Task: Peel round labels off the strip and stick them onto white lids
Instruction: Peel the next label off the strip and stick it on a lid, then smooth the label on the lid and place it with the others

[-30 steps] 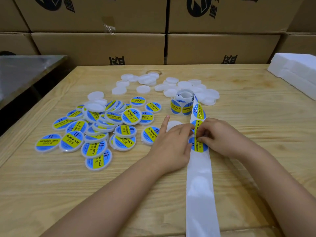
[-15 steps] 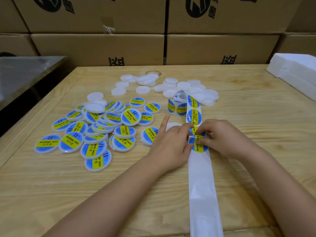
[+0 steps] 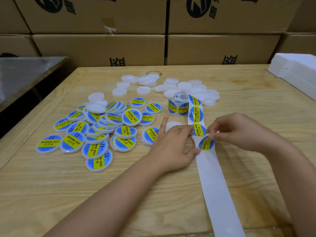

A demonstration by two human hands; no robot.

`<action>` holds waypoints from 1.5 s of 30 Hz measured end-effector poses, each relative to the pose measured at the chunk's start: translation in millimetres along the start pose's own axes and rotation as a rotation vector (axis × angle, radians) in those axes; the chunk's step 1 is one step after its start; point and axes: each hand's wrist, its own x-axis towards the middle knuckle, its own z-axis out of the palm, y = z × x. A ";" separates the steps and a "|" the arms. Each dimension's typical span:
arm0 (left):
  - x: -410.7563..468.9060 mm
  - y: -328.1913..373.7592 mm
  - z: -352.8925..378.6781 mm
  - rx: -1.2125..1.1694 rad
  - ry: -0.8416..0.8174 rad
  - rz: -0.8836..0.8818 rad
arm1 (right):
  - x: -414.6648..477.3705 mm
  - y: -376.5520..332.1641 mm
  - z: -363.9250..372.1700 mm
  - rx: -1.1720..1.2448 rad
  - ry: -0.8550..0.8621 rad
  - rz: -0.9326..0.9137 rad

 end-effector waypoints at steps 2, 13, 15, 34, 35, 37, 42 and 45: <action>0.0 0.1 -1.0 0.008 -0.006 0.005 | -2.4 2.7 -8.4 0.138 0.029 -0.011; -0.2 -1.7 0.2 0.094 -0.113 0.058 | 32.4 -29.0 37.4 1.048 0.301 0.071; -0.1 -1.9 1.3 0.094 -0.102 0.071 | 39.0 -31.7 62.9 1.243 0.380 0.130; 3.6 -29.7 -5.1 0.040 0.268 -0.300 | 42.0 -12.5 77.2 1.430 0.370 -0.095; 2.7 -28.9 -6.2 0.020 0.319 -0.296 | 41.2 -12.7 77.4 1.382 0.382 -0.138; 1.0 -26.6 -8.4 -0.019 0.429 -0.258 | 39.1 -13.5 78.5 1.222 0.429 -0.212; -1.1 -21.8 -13.1 -0.155 0.585 -0.204 | 37.5 -20.0 88.1 0.890 0.422 -0.248; -1.9 -18.0 -12.6 -0.226 0.546 -0.201 | 37.1 -19.7 88.3 0.926 0.399 -0.263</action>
